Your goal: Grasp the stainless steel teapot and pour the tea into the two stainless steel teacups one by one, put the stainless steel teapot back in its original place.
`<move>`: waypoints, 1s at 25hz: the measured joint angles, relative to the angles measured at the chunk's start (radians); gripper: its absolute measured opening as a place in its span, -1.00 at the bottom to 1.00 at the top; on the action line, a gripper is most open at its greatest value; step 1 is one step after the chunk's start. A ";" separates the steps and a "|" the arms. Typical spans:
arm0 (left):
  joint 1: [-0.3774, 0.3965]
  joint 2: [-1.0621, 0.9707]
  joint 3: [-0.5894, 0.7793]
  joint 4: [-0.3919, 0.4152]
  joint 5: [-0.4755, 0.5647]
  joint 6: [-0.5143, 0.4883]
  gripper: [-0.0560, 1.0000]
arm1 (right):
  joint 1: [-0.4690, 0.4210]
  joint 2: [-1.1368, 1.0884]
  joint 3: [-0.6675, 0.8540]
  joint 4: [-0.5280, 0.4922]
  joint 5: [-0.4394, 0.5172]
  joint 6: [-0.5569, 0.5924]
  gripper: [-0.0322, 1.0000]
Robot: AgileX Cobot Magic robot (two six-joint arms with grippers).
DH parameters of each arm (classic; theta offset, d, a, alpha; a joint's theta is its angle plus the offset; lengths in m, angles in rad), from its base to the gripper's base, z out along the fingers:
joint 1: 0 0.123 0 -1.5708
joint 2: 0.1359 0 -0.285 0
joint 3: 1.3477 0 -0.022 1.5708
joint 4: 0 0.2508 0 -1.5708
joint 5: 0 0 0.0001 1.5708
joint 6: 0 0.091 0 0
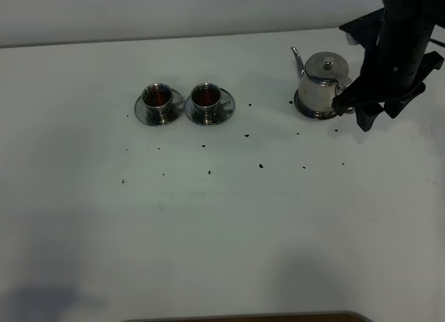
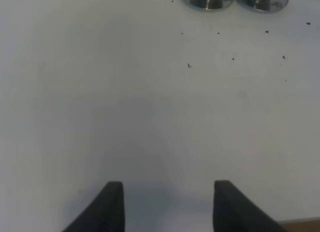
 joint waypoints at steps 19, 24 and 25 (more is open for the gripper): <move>0.000 0.000 0.000 0.000 0.000 0.000 -0.01 | 0.002 -1.020 0.939 0.087 -0.124 0.052 -0.04; 0.000 0.000 0.000 0.000 0.000 0.000 -0.01 | 0.002 -1.227 1.052 0.090 -0.122 0.040 -0.04; 0.000 0.000 0.000 0.000 0.000 0.000 -0.01 | 0.002 -1.262 1.064 0.090 -0.119 0.039 -0.04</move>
